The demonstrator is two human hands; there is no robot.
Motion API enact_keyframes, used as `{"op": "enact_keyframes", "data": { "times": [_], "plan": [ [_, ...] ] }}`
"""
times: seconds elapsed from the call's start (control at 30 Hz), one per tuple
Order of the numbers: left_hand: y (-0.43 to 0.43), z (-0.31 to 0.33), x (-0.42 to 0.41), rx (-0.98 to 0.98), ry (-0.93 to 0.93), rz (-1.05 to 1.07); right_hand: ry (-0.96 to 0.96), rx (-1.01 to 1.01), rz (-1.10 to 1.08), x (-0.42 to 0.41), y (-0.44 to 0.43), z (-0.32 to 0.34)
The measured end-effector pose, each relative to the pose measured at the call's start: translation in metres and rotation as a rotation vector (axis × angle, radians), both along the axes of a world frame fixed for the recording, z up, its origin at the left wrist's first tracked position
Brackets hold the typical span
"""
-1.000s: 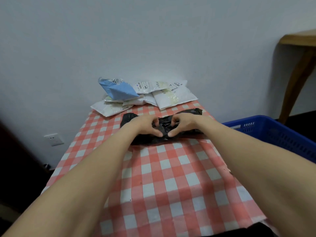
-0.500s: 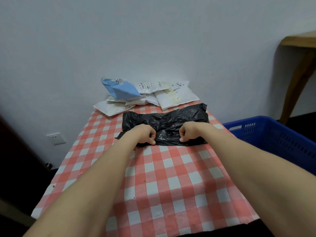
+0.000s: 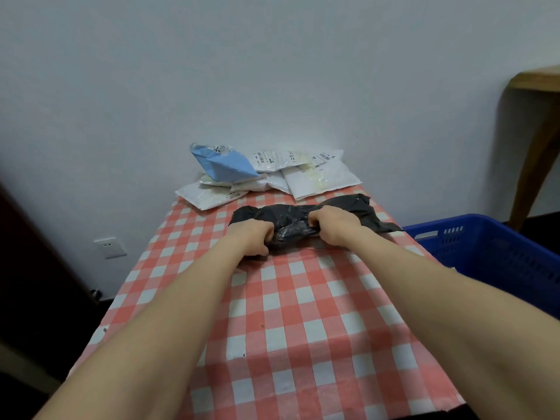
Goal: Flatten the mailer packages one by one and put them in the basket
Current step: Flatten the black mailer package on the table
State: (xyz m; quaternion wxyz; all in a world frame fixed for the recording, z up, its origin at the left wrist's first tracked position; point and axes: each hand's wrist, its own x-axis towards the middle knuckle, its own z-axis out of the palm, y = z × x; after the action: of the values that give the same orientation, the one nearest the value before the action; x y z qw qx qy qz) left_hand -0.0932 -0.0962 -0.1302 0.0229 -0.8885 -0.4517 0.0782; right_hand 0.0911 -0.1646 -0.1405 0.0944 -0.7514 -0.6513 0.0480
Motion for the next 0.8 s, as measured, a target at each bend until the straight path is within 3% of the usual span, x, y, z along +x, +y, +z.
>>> {"op": "enact_keyframes", "data": {
  "times": [0.13, 0.3, 0.43, 0.5, 0.53, 0.67, 0.8],
  "plan": [
    [-0.001, 0.008, 0.001, -0.012, -0.052, 0.015, -0.05, -0.051, 0.002, -0.001, 0.0, -0.001],
    [-0.007, 0.001, -0.002, -0.176, -0.038, 0.108, -0.011, -0.19, 0.073, 0.001, -0.001, -0.003],
    [-0.007, 0.01, -0.011, -0.41, -0.057, 0.187, 0.344, -0.29, 0.091, 0.019, -0.005, -0.002],
    [-0.006, 0.019, -0.014, -0.521, -0.191, 0.244, 0.431, -0.169, 0.051, 0.025, -0.006, 0.002],
    [-0.004, 0.021, -0.013, -0.472, -0.27, 0.239, 0.4, -0.062, 0.018, 0.026, -0.005, 0.003],
    [0.005, 0.011, -0.004, 0.127, -0.494, 0.191, 0.194, 0.172, -0.062, 0.005, 0.008, 0.006],
    [0.013, -0.013, 0.002, 0.226, -0.598, 0.161, 0.19, 0.114, 0.045, -0.021, 0.028, -0.002]
  ]
}}
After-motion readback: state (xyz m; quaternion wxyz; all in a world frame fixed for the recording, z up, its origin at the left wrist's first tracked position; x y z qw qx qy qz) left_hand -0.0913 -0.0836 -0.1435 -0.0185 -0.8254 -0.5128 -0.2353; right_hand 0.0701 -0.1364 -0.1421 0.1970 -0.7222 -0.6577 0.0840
